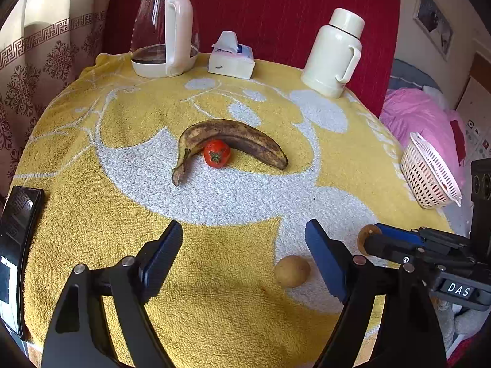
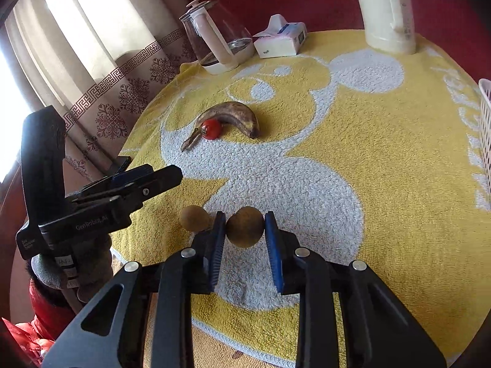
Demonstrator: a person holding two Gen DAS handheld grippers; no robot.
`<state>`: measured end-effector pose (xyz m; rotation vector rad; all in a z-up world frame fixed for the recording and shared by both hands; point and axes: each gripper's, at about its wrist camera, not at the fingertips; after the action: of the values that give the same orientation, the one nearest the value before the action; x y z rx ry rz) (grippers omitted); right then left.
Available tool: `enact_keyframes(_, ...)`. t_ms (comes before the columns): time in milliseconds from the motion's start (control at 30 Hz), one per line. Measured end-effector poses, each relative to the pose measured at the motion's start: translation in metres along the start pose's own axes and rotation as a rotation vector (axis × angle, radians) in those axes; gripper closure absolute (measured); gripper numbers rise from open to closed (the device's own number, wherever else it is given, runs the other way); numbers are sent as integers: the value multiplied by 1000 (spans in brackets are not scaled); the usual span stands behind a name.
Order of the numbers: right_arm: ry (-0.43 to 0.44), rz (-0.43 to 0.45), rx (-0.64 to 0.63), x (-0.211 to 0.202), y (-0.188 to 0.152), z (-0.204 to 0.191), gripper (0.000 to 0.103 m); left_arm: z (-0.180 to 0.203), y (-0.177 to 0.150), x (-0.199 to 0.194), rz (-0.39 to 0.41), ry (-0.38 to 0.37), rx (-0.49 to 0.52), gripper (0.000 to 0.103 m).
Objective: Organize fruits
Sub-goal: 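Grasp a kiwi with the right tool while the left tool grasps the other kiwi, then carry the kiwi into the basket and open the right tool while the left tool holds its kiwi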
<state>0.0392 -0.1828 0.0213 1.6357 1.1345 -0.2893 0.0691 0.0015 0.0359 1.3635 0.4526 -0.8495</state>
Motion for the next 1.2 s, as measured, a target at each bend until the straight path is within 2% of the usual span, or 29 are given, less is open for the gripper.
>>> enact_keyframes(133,-13,29,28,-9,2,11,76,11,-7,3,-24,-45,29,24)
enact_keyframes(233,-20,48,40,-16,3,17,76,20,-12,5,-35,-59,66,30)
enact_keyframes(333,-26,66,52,-21,4,21,76,27,-18,9,-56,-60,92,41)
enact_keyframes(400,-29,75,58,-25,5,23,76,31,-21,12,-69,-60,112,53)
enact_keyframes(600,-36,99,73,-34,7,29,76,36,-25,12,-73,-54,141,72)
enact_keyframes(1000,-56,138,87,-47,10,37,76,36,-23,5,-32,-26,137,74)
enact_keyframes(1200,-92,208,128,-75,15,58,76,39,-22,3,-25,-29,135,74)
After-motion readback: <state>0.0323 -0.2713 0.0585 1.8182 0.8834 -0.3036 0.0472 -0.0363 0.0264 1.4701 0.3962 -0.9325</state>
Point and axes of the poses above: each gripper's, at about its wrist camera, not at the fingertips, and x roughly the way its jaws point, z to its right, y to its top
